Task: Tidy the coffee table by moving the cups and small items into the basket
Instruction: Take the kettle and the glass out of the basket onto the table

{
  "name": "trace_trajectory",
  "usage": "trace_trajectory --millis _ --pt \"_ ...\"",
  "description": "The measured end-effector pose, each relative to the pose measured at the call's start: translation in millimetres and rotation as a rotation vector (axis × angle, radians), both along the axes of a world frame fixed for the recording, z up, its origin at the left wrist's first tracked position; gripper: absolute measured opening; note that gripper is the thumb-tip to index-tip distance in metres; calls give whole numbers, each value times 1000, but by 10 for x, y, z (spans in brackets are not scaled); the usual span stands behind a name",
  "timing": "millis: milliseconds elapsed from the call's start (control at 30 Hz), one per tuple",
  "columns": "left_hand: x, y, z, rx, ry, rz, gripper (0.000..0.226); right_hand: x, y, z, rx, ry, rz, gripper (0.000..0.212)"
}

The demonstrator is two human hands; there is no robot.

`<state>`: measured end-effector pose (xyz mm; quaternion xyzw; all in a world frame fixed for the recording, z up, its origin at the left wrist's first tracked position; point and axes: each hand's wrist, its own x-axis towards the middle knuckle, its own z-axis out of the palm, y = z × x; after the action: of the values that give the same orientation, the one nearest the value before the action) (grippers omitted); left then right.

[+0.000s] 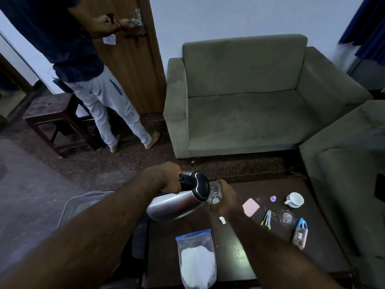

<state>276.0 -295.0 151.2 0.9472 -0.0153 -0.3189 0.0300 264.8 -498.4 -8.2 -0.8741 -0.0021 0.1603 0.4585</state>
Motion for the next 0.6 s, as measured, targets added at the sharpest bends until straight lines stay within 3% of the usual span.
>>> trace_trajectory --millis 100,267,600 --pt "21 15 32 24 0 -24 16 40 61 29 -38 14 -20 30" --pt "74 45 84 42 -15 -83 15 42 52 0 -86 27 -9 59" --pt "162 75 153 111 -11 -164 11 69 59 -24 -44 28 1 59"
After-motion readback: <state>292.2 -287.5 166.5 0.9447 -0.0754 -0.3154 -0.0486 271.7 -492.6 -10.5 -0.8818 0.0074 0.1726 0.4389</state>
